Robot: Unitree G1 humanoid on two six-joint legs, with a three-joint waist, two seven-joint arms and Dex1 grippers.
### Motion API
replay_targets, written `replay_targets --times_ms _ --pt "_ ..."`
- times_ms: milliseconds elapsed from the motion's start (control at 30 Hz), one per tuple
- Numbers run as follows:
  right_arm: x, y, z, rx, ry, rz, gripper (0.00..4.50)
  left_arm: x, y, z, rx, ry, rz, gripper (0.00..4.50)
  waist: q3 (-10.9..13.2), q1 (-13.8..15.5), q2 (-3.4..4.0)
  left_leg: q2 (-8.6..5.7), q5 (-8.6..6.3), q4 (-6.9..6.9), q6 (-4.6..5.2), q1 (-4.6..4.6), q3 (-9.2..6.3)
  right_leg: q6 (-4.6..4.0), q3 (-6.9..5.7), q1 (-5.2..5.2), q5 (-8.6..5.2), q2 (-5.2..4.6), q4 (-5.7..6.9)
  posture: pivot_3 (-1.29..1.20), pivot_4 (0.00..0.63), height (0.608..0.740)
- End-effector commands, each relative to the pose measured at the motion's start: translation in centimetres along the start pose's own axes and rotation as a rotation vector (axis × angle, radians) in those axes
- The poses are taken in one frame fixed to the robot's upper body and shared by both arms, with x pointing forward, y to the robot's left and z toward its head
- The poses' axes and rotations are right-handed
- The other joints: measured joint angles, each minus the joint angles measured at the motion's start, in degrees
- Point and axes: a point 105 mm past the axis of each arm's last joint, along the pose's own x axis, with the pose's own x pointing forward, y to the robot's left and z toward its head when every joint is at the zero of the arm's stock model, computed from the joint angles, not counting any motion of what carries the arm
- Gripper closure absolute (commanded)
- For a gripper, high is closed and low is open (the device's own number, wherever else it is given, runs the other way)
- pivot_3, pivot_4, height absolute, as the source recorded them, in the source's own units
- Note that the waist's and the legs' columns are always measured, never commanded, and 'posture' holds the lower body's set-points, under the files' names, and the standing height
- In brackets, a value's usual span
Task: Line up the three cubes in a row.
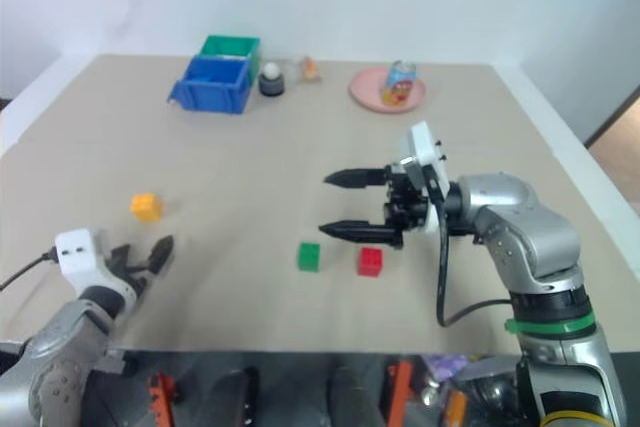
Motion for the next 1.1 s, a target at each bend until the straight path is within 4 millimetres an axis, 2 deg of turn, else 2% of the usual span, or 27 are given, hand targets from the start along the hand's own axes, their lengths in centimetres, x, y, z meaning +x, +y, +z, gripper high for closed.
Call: replay_targets --times_ms 33,367,500,567,700,800,833,1000,1100 --pt "-0.1 0.0 0.9 -0.043 -0.017 -0.006 0.4 1.3 1.7 0.0 0.056 0.003 0.083 0.05 0.0 -0.04 0.0 0.0 0.0 0.0 -0.01 0.0 0.0 -0.01 0.0 -0.01 0.01 0.0 0.0 0.0 0.15 0.74" --pt "-0.5 -0.2 1.1 -0.053 -0.015 -0.038 0.4 6.2 0.9 -0.4 0.147 0.044 0.018 0.05 -0.06 0.16 0.11 -0.12 -0.05 0.0 -0.08 0.07 -0.09 -0.07 -0.02 -0.2 0.04 -0.06 -0.05 0.0 0.15 0.74" --pt "-0.5 -0.2 1.1 -0.056 -0.012 -0.046 0.4 7.8 0.3 0.2 0.151 0.024 0.006 0.05 -0.09 0.15 0.17 -0.22 -0.06 0.02 -0.1 0.06 -0.16 -0.11 -0.16 -0.19 0.07 -0.22 -0.27 0.0 0.15 0.74" --pt "-0.6 -0.2 1.0 -0.057 -0.009 -0.049 0.4 8.2 -0.2 0.4 0.163 0.013 -0.013 0.58 -0.13 0.14 0.32 -0.23 -0.06 0.03 -0.1 0.03 -0.23 -0.21 -0.37 -0.18 0.13 -0.35 -0.6 0.0 0.15 0.74" --pt "-0.8 -0.2 1.1 -0.059 -0.007 -0.059 0.4 8.5 -0.9 0.4 0.163 0.012 -0.032 1.92 -0.15 0.13 0.67 -0.19 -0.07 -0.04 -0.08 -0.13 -0.7 -0.59 -1.63 0.24 0.36 -1.03 -2.34 0.0 0.15 0.74" --pt "-0.9 -0.2 1.1 -0.061 -0.004 -0.064 0.4 8.5 -1.2 0.5 0.181 0.007 -0.053 2.97 -0.16 0.21 0.66 -0.16 -0.09 -0.13 0.05 -0.39 -0.3 -0.81 -1.89 0.34 0.5 -1.44 -3.06 0.0 0.15 0.74" --pt "-0.9 -0.2 1.1 -0.061 -0.003 -0.064 0.4 8.5 -1.3 0.6 0.188 0.004 -0.056 3.18 -0.16 0.22 0.65 -0.16 -0.1 -0.13 0.21 -0.43 0.08 -0.88 -1.93 0.32 0.56 -1.7 -3.07 0.0 0.15 0.74" --pt "-1.0 -0.4 1.2 -0.06 -0.001 -0.064 0.4 8.4 -2.5 1.4 0.249 -0.038 -0.111 3.18 -0.16 0.37 0.64 -0.2 -0.12 -0.11 0.41 -0.43 0.74 -0.9 -1.93 0.21 0.58 -2.11 -3.1 0.0 0.15 0.74" --pt "-0.9 -0.4 1.1 -0.062 0.004 -0.058 0.4 8.1 -5.0 3.8 0.301 -0.144 -0.225 3.18 -0.14 0.41 0.6 -0.2 -0.12 -0.11 0.41 -0.43 0.72 -0.87 -1.95 0.16 0.61 -2.1 -3.1 0.0 0.15 0.74"
